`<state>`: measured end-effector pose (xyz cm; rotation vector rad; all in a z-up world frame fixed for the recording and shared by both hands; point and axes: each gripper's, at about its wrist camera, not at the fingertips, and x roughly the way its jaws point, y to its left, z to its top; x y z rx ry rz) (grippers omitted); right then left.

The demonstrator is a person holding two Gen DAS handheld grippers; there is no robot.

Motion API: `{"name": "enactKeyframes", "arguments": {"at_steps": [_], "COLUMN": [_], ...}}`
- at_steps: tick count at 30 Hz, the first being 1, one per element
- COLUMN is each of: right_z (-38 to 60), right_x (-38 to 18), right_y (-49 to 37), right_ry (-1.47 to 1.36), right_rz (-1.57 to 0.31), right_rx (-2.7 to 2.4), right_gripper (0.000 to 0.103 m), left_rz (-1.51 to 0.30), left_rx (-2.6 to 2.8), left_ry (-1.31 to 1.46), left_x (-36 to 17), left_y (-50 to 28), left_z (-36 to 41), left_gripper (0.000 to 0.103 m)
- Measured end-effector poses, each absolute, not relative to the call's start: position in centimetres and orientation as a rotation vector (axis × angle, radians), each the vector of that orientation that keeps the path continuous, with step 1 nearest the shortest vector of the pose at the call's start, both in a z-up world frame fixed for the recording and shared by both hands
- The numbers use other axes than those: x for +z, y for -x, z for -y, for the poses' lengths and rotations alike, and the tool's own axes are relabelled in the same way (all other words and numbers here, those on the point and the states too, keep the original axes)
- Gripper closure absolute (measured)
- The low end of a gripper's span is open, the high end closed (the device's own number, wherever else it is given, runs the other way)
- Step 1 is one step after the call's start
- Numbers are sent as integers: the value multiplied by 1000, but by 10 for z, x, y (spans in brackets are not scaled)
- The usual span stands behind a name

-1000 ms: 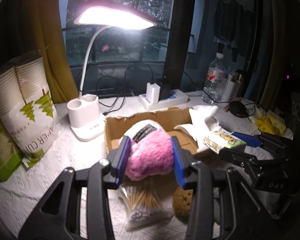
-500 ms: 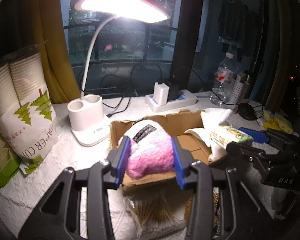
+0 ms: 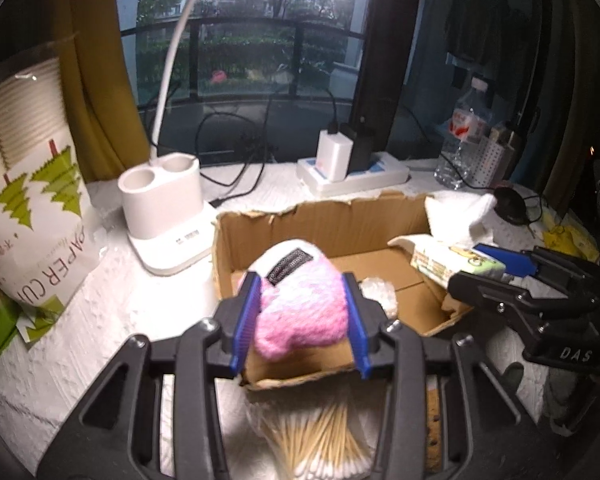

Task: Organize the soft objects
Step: 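Lift and carry the pink plush and tissue pack into the box with both grippers, then open both grippers to release the plush and tissue pack, then withdraw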

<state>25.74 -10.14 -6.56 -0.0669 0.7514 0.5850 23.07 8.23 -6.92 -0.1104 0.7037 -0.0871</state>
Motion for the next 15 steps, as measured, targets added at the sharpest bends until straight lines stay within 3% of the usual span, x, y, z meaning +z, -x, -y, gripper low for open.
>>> {"name": "enactKeyframes", "arguments": {"at_steps": [13,15], "right_z": [104,103], "right_x": [-89,-91], "right_y": [-272,-272], "right_ry": [48,56], "right_rz": [-818,-819], "right_rx": [583,576], "right_gripper": [44,43], "left_rz": [-770,-774], "left_rx": [-96,-93], "left_ry": [86,92], "left_x": [-85,-85], "left_y": [-239,-240], "left_z": [-72,-73], "left_gripper": [59,54]}}
